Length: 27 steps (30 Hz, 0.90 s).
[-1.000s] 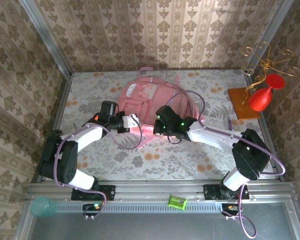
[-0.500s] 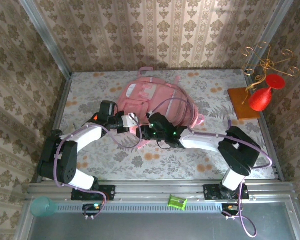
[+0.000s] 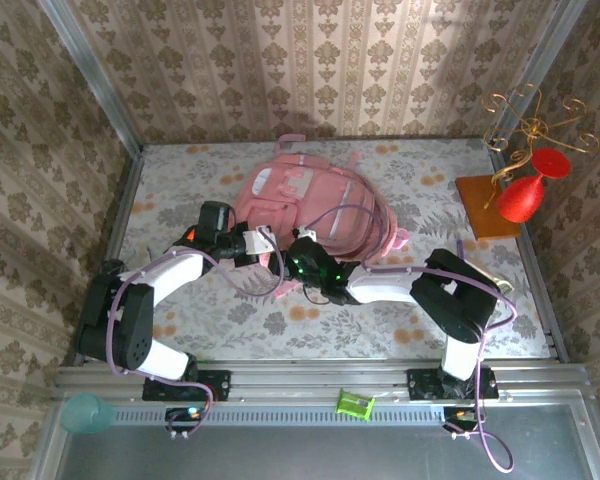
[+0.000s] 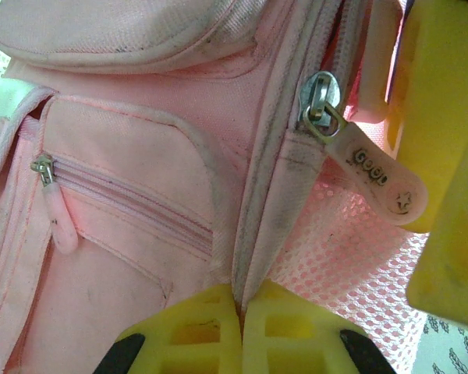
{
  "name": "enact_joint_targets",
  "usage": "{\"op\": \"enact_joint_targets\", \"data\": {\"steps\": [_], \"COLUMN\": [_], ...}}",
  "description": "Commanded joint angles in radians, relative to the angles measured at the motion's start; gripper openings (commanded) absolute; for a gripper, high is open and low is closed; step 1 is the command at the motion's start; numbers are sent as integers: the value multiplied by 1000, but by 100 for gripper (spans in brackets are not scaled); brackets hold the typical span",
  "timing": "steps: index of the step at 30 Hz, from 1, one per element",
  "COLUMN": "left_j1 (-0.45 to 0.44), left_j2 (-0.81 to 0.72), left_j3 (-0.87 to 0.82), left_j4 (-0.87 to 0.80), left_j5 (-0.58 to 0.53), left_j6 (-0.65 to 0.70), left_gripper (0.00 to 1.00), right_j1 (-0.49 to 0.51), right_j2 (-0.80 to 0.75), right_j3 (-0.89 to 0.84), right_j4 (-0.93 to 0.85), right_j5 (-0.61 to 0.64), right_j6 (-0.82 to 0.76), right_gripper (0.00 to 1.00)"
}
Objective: Pack the student bag
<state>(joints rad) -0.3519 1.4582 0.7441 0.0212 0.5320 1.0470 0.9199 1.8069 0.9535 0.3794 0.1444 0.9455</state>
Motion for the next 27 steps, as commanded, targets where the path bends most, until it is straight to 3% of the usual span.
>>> {"op": "enact_joint_targets", "data": {"steps": [1,10,18,20,27], "left_j1": [3,1,0,0,4], "left_j2": [-42,-36,-34,-33,-42], "left_j3": [23,28,29,30,28], "left_j4": [-25,-36,-39,-46,-63], "left_j5": [60,56,43,32,-14], "left_j6": [-36,-32,-32,-30,-15], "left_gripper": [0,0,0,0,0], "right_j1": [0,1,2,5,1], "right_j2": [12,14,-19,-48,-200], "right_j3": [-4,25,3,-9,-45], "right_j4": [88,80,61,9,-345], "right_j5": [112,181,223,248,319], "right_j6": [23,28,51,65,81], "right_gripper": [35,28,8,0,0]}}
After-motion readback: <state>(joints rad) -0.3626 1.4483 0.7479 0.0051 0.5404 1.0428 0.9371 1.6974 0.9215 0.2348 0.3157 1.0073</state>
